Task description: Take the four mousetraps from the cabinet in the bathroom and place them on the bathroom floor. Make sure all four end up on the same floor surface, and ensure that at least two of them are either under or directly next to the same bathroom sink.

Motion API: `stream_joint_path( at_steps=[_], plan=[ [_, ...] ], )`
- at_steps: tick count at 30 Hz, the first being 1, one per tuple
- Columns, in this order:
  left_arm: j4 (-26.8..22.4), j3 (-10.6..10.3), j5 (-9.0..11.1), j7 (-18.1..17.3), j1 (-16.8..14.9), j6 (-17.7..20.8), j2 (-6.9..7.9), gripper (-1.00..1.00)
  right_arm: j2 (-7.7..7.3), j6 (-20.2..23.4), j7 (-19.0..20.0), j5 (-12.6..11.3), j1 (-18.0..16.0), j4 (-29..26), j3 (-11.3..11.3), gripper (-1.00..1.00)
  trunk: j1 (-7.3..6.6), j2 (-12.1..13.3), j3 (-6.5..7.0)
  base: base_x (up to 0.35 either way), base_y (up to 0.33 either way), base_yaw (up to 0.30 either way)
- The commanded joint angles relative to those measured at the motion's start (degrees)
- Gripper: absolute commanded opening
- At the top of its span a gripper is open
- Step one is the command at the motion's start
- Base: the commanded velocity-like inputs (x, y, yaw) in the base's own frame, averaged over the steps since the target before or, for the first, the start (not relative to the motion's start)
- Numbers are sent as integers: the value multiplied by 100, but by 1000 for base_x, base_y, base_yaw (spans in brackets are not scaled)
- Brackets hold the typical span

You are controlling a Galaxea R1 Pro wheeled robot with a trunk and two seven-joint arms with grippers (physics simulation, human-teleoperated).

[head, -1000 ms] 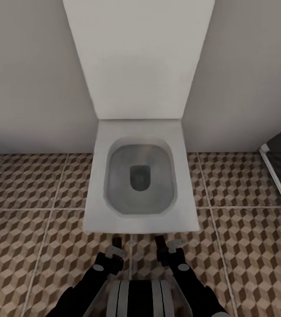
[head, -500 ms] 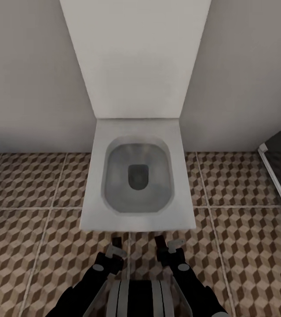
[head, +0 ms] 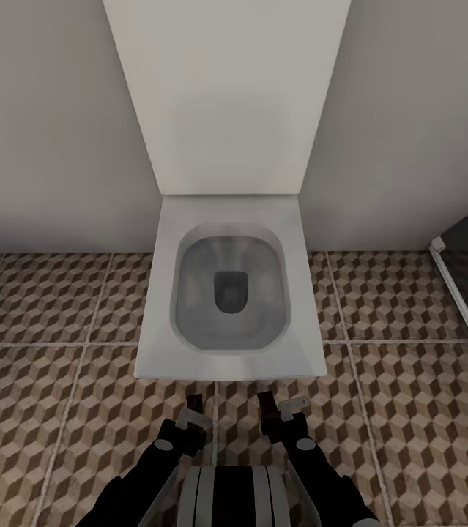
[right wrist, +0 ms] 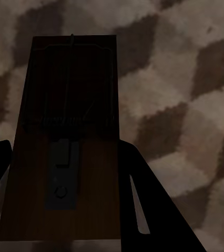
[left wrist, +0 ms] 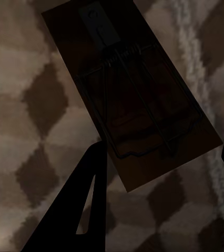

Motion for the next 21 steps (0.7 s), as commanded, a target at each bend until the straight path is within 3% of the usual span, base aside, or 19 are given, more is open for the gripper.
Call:
stream_joint_path(
  at_steps=[1,21],
  plan=[
    [-6,-21,27,50,-3,29,4,-100,-2,46,-42,48,-1,-10,18,-100,-1,-1,-3,0,0,0],
    [129,-25,28,50,-3,-26,19,-100,-10,47,-42,48,-1,65,10,-100,-1,-1,-3,0,0,0]
  ],
)
